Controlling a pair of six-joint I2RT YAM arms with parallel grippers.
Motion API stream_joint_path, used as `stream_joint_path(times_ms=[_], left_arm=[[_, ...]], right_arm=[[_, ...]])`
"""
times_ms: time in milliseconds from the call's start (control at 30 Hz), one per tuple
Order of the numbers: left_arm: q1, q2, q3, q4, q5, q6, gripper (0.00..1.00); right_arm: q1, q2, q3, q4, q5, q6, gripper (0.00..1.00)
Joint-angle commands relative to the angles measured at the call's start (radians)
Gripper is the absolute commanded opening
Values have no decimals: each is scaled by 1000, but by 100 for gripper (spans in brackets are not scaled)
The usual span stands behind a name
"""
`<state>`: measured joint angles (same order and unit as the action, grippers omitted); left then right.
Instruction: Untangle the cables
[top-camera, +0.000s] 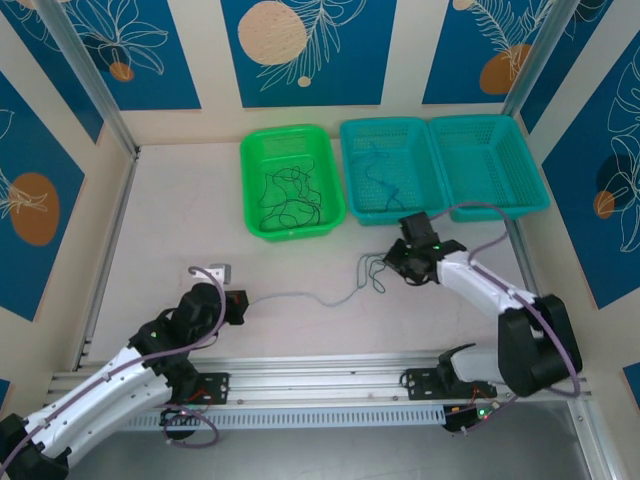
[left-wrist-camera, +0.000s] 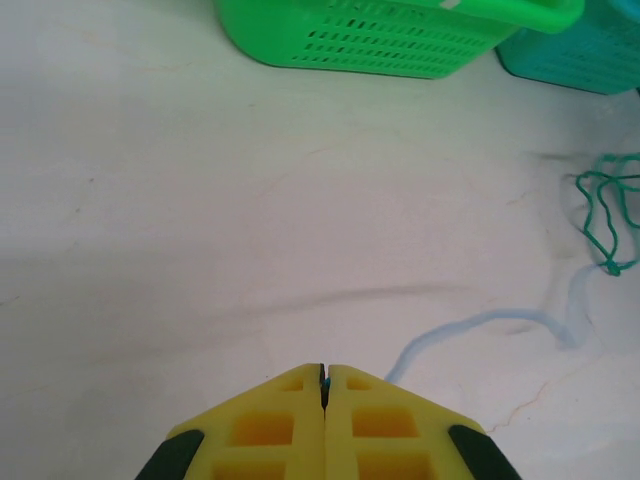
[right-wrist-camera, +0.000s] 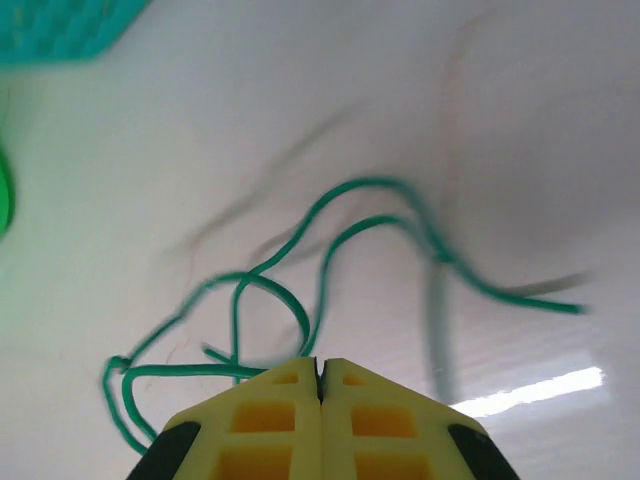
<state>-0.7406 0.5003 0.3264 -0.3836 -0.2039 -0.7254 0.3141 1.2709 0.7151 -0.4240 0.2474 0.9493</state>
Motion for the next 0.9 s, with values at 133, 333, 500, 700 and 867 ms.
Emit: stream_joint_path(times_ms=[133,333,500,700,867], left_arm=[[38,1,-1,-52,-16,-48,0],[88,6,16,-173,-52,-88,0],[129,8,-10,-101,65,-65,0],[129,87,5,82,192,-15,0],[129,152,65,109,289,49,0]], right_arm=[[-171,-153,-14,-52,-19,-53,0],[-326,-208,-14,-105,-33,-71,0],[-303,-263,-46,-33,-193,-133,0],[-112,-184,-61,-64,-102,-131,26],[-99,-226,-16,-125,-89,-158,49]])
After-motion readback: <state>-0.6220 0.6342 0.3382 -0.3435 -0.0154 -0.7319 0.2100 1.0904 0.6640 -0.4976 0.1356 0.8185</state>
